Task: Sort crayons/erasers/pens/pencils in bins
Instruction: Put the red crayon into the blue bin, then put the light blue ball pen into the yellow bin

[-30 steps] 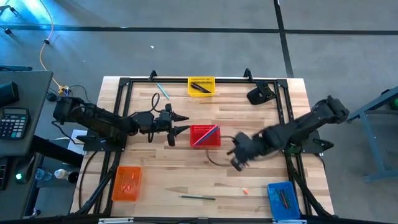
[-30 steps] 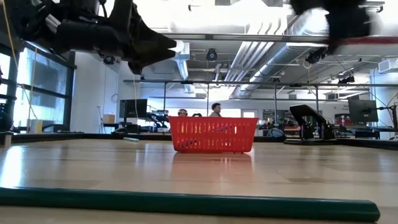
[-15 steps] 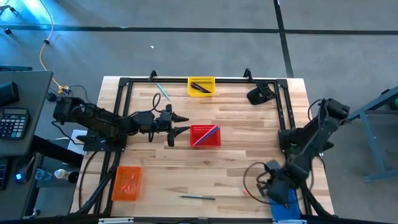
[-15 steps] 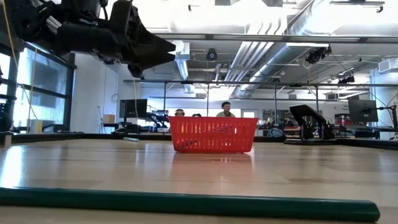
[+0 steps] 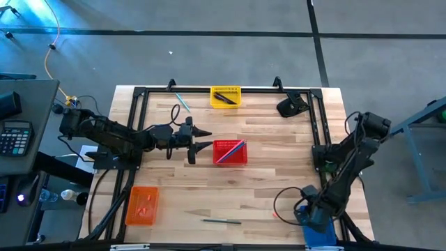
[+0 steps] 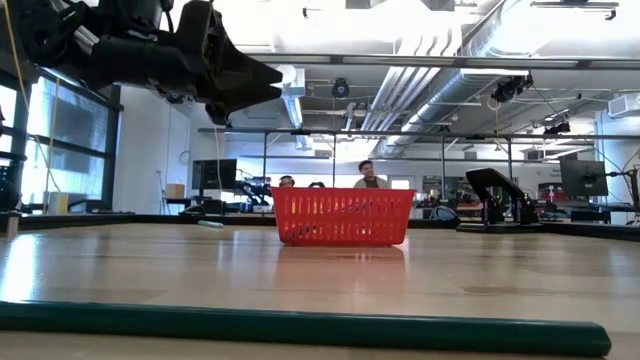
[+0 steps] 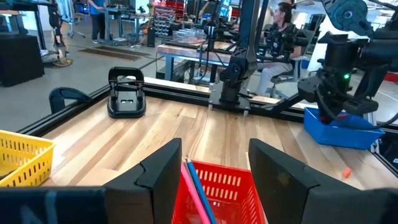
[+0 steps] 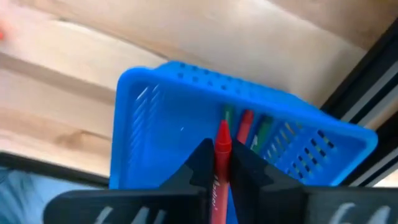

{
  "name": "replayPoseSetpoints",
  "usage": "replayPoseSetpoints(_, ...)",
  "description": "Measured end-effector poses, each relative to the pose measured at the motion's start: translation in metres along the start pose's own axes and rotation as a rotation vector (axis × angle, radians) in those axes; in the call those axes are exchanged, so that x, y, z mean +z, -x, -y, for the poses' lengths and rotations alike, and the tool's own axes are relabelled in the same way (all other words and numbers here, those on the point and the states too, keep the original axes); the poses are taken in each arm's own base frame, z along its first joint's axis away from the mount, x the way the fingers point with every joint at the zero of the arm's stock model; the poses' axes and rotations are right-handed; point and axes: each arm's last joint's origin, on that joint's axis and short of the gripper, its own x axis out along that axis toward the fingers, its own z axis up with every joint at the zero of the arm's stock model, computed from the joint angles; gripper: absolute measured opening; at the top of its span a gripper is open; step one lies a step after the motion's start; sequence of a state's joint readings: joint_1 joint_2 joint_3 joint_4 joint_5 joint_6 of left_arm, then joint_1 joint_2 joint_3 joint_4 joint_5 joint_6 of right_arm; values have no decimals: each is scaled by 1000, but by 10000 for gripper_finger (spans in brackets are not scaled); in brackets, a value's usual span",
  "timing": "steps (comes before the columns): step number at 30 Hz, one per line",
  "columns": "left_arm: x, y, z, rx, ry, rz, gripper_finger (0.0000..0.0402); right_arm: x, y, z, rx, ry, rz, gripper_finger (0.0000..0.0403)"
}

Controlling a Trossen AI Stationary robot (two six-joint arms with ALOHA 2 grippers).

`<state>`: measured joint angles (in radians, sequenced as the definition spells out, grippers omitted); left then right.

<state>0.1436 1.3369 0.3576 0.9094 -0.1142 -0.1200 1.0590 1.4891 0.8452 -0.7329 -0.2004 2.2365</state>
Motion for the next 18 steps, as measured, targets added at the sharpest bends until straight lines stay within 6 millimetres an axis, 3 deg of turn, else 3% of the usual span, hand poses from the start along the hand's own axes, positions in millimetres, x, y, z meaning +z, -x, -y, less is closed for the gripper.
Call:
replayPoseSetpoints(12,0,0,0,2,-33,0,174,0,3,0,-11,61,-57,108)
replayPoseSetpoints(18,0,0,0,3,-35,-1,165,3,28,-5,64,204,-134,98)
